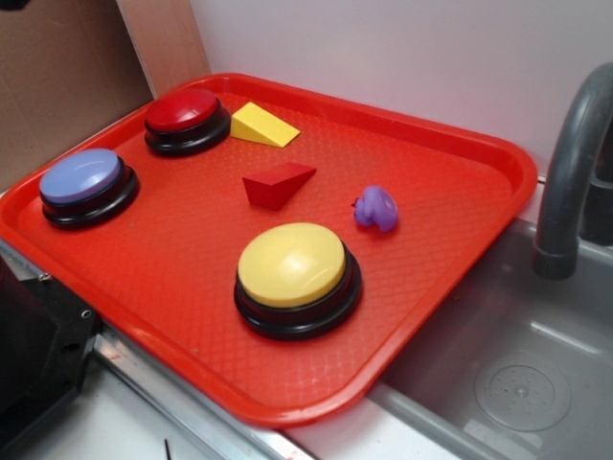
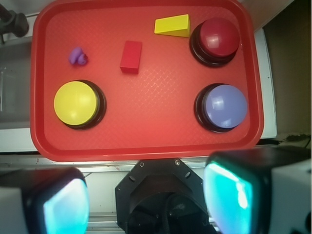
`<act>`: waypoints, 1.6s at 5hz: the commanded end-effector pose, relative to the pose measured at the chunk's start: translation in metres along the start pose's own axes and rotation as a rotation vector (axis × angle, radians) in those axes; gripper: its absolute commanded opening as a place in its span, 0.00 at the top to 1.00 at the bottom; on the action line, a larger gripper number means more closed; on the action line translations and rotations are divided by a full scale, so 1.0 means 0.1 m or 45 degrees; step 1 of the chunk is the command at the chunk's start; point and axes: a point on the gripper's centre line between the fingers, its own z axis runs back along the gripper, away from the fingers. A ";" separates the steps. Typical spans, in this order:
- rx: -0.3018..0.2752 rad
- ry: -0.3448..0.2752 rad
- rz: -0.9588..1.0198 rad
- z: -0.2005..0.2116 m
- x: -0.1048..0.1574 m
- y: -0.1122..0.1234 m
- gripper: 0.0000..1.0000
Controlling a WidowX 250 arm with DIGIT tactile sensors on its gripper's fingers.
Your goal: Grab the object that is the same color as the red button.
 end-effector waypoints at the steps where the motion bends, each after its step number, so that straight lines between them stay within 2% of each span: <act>1: 0.000 0.000 0.000 0.00 0.00 0.00 0.00; 2: 0.009 -0.017 -0.002 -0.26 0.20 0.03 0.00; 3: 0.019 0.013 0.010 -0.51 0.40 0.01 0.00; 4: -0.063 -0.037 0.143 -0.74 0.63 0.03 0.00; 5: -0.097 0.010 0.206 -0.95 0.84 0.09 0.00; 6: -0.107 -0.065 0.354 -1.18 0.97 0.17 0.00; 7: -0.063 -0.065 0.412 -1.41 1.10 0.19 0.00; 8: -0.025 -0.077 0.300 -1.54 1.19 0.16 0.00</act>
